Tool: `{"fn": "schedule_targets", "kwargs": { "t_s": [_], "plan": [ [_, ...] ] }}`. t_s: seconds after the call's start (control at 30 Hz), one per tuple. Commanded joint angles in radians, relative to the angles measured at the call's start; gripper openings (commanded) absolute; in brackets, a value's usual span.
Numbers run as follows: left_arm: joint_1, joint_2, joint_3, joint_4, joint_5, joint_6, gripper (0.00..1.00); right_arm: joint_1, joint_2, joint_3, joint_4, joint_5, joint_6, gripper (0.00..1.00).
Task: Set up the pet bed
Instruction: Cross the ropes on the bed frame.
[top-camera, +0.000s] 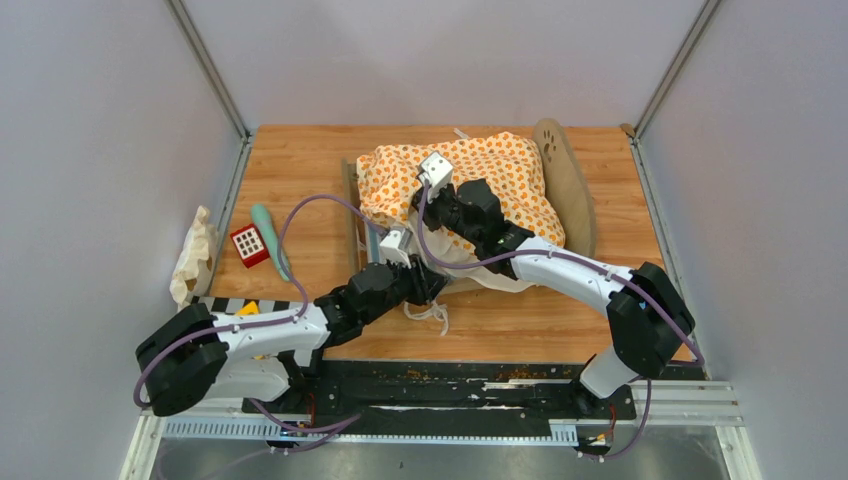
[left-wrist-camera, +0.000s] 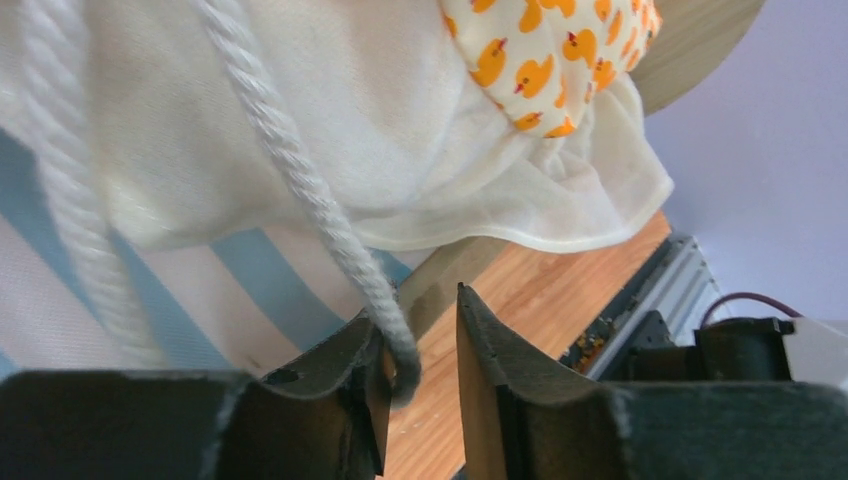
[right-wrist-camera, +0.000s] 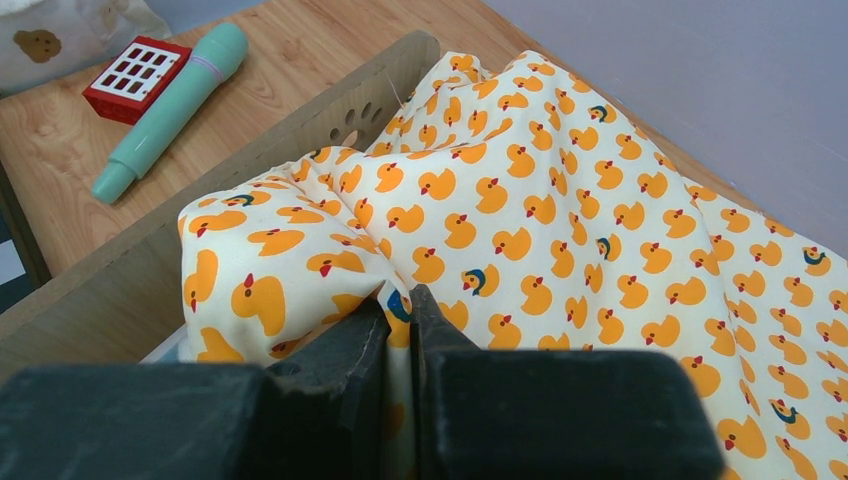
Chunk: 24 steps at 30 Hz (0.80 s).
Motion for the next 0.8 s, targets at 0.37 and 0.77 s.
{"fn": "schedule_targets", "kwargs": {
  "t_s": [0.37,0.77],
  "plan": [
    [-0.009,-0.356,-0.092,-0.183,0.175,0.066,0.04,-0.020,-0.045,0.024,0.008,0.027,-0.013,0.10],
    [-0.010,-0.436,0.331,-1.113,-0.213,0.278,0.00,-0.024,-0.060,0.016,-0.002,0.023,-0.020,0.10]
  ]
}}
